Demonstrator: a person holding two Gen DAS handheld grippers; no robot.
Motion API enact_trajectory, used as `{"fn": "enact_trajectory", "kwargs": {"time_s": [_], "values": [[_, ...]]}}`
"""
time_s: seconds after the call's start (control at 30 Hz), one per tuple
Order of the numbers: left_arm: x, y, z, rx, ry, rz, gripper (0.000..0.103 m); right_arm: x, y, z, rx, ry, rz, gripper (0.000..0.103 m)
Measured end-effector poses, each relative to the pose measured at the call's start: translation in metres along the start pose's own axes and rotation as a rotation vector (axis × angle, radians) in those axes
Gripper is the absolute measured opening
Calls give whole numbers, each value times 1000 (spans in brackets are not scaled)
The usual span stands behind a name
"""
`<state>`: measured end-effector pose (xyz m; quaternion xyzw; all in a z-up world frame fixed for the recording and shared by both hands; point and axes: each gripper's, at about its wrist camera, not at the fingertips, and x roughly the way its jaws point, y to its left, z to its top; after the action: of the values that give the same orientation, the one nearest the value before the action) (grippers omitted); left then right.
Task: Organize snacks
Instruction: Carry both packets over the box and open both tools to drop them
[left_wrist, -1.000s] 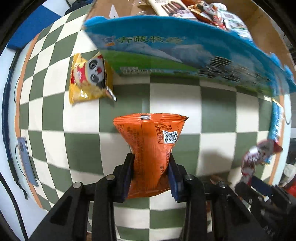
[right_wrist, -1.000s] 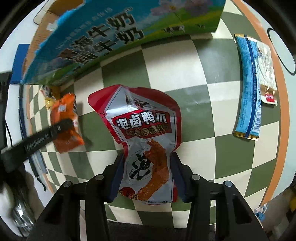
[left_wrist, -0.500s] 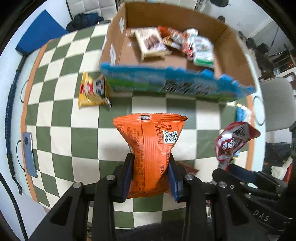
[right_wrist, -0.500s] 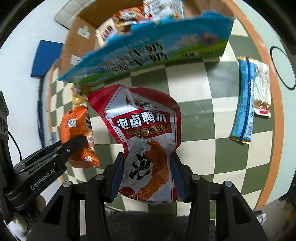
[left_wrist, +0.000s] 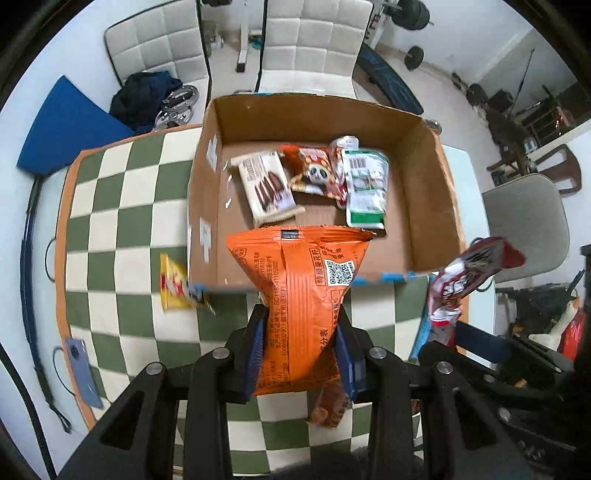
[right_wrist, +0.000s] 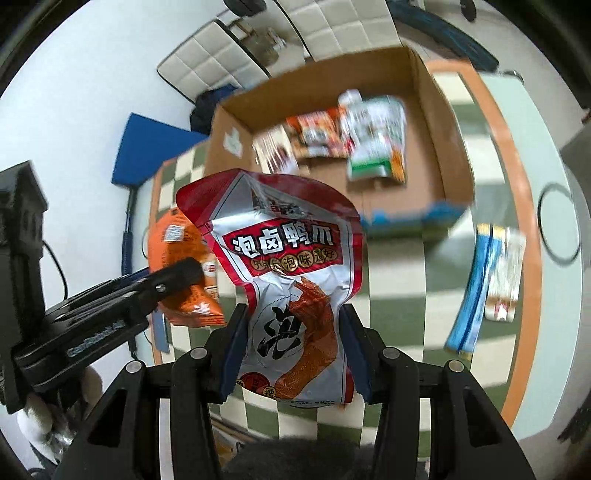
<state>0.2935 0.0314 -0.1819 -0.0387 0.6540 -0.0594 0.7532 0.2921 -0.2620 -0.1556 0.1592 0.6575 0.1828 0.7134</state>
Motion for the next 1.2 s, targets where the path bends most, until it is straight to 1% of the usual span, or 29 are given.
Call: {"fn": "enact_trajectory", "kwargs": {"time_s": [0.1, 0.23, 0.3, 0.43, 0.57, 0.7, 0.9, 1.2], "values": [[15, 6, 36, -6, 56, 20, 32, 8, 12, 34, -6, -5, -6, 52], [42, 16, 77, -13, 142, 42, 32, 29, 16, 79, 16, 9, -10, 52], [55, 20, 89, -20, 178, 55, 32, 42, 15, 98, 31, 19, -20, 52], [84, 29, 108, -37, 251, 74, 32, 70, 11, 127, 40, 40, -62, 52], [110, 32, 113, -45, 310, 70, 32, 97, 6, 144, 45, 69, -96, 52], [134, 37, 114, -72, 357, 52, 32, 120, 0, 152, 46, 96, -123, 52], [156, 40, 108, -86, 392, 33, 32, 147, -7, 158, 25, 123, -164, 52], [176, 44, 95, -92, 433, 20, 32, 177, -11, 159, 11, 178, -187, 52]]}}
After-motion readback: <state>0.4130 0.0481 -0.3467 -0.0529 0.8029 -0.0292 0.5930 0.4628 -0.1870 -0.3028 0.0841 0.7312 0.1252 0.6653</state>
